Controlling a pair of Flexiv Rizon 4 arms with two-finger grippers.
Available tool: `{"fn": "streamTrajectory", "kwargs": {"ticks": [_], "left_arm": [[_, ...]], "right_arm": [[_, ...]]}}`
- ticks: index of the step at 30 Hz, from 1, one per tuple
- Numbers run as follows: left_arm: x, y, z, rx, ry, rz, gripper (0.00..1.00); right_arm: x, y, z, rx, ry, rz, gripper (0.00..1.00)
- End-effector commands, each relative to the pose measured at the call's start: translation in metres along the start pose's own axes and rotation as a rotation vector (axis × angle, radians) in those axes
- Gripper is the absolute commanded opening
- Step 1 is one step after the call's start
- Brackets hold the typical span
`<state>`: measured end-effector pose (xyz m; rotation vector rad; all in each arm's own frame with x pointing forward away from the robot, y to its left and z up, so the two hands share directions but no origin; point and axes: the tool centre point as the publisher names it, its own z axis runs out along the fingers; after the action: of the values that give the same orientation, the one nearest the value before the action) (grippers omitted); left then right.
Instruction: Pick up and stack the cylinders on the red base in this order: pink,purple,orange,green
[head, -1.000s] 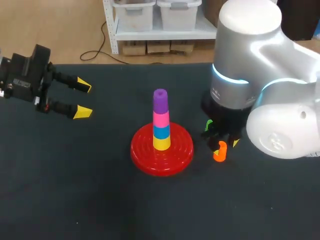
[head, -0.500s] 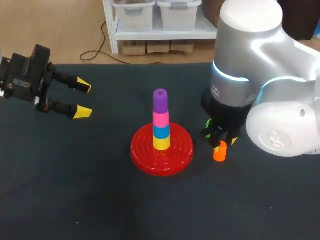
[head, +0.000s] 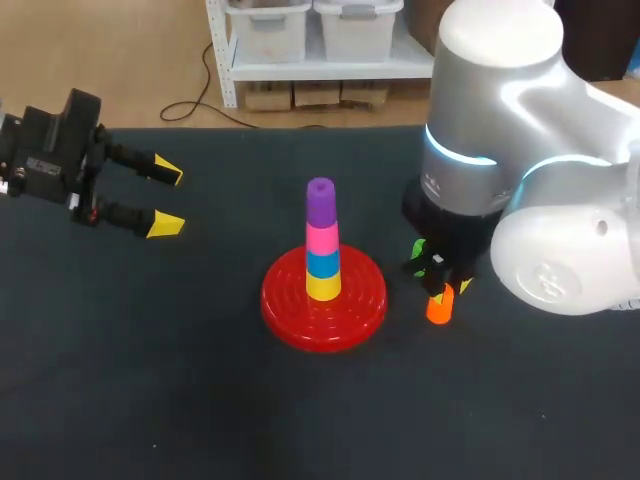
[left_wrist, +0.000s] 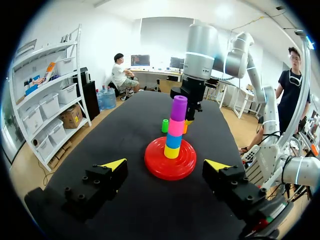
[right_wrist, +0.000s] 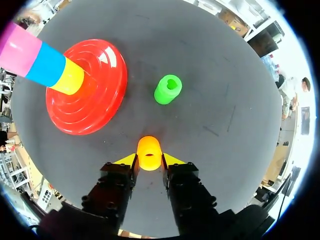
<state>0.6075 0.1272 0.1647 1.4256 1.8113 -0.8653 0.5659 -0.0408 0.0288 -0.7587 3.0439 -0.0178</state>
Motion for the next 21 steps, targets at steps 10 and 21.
{"fn": "streamTrajectory", "kwargs": {"ticks": [10, 21], "left_arm": [[0.001, 0.001, 0.0, 0.001, -0.002, 0.002, 1.0], [0.001, 0.001, 0.0, 0.001, -0.002, 0.002, 1.0]], "right_arm": [[-0.009, 0.009, -0.067, 0.062, 0.06, -0.035, 0.0], [-0.027, 0.019, -0.157, 0.06, 0.015, 0.003, 0.0]]}}
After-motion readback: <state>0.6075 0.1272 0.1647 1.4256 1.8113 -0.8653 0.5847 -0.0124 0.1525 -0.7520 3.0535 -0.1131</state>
